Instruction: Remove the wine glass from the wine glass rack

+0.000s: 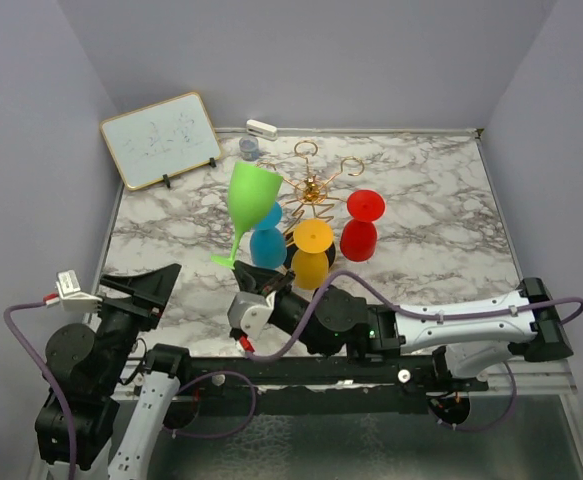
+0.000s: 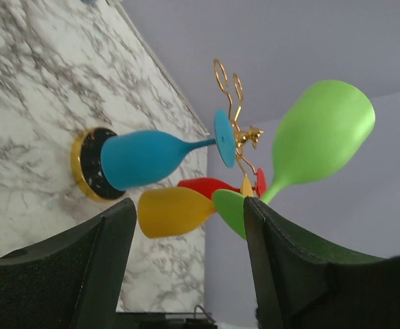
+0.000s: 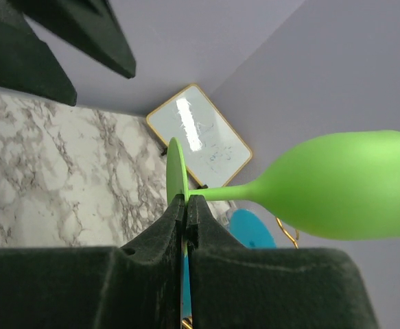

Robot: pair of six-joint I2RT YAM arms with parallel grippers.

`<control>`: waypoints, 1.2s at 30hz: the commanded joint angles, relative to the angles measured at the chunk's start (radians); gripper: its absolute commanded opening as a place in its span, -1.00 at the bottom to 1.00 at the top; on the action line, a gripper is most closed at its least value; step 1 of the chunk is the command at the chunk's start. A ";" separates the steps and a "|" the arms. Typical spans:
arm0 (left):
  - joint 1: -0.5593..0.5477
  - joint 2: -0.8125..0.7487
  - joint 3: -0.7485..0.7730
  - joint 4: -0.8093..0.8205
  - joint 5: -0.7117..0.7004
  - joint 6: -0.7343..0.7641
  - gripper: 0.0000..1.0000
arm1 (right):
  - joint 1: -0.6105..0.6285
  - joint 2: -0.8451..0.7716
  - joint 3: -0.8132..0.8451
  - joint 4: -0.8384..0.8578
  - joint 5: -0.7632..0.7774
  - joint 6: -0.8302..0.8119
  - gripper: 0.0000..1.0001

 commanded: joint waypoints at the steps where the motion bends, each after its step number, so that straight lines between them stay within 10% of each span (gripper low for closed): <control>1: -0.013 -0.064 -0.059 -0.001 0.166 -0.257 0.35 | 0.045 -0.023 -0.172 0.334 0.055 -0.223 -0.98; 23: -0.014 -0.080 -0.190 0.168 0.370 -0.455 0.34 | 0.113 0.132 -0.253 0.607 0.054 -0.408 -0.98; 36: -0.014 -0.118 -0.258 0.234 0.407 -0.493 -0.46 | 0.120 0.180 -0.227 0.614 0.066 -0.418 -0.98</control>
